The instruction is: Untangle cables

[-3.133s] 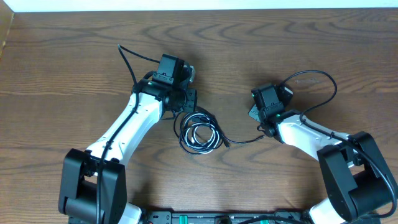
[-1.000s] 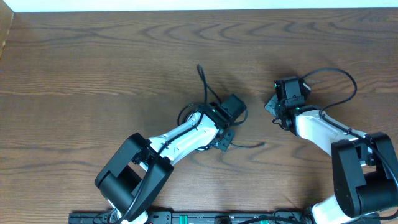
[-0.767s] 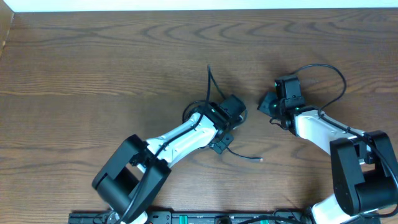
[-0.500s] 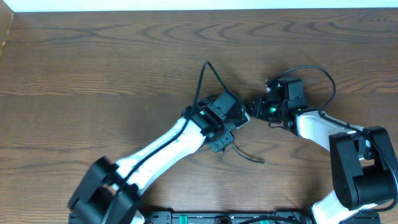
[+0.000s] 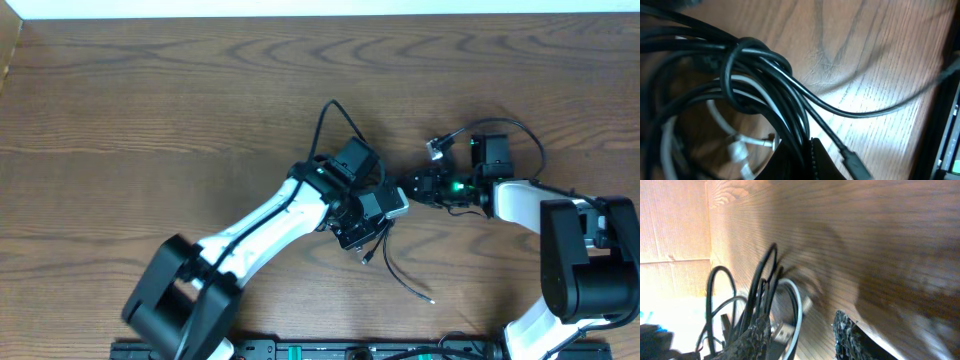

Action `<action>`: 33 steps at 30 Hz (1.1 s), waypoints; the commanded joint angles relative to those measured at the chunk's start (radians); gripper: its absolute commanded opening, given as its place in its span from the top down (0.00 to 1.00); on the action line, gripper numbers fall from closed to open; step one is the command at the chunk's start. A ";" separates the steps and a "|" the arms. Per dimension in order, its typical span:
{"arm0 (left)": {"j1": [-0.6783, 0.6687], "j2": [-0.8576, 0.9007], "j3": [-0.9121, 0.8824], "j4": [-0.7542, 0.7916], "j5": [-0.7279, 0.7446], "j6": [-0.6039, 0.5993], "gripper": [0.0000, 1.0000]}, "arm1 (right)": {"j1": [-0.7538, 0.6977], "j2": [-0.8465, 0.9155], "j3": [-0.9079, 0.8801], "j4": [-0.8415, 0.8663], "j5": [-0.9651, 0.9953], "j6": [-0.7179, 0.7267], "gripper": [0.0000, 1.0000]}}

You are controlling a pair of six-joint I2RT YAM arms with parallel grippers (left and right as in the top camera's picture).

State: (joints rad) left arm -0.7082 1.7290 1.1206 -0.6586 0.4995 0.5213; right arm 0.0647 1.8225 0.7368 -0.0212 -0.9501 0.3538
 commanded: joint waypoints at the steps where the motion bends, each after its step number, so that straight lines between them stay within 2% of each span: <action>1: 0.004 0.054 -0.004 0.001 0.047 0.017 0.92 | -0.018 0.003 -0.006 -0.035 -0.003 -0.048 0.62; 8: 0.005 0.077 0.003 -0.011 0.047 -0.010 0.92 | -0.013 0.003 -0.006 -0.107 0.090 0.019 0.63; 14: 0.005 0.056 0.008 -0.018 0.047 -0.009 0.92 | 0.011 0.003 -0.006 -0.094 -0.096 0.027 0.39; 20: 0.006 0.023 0.009 -0.055 0.047 0.045 0.93 | 0.016 0.003 -0.006 -0.095 -0.245 0.016 0.38; 33: 0.006 -0.154 0.009 -0.013 0.099 0.048 0.93 | 0.020 0.003 -0.007 -0.071 -0.240 0.285 0.36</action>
State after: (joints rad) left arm -0.7074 1.5913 1.1206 -0.6731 0.5652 0.5514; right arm 0.0761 1.8221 0.7357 -0.1070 -1.1561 0.5476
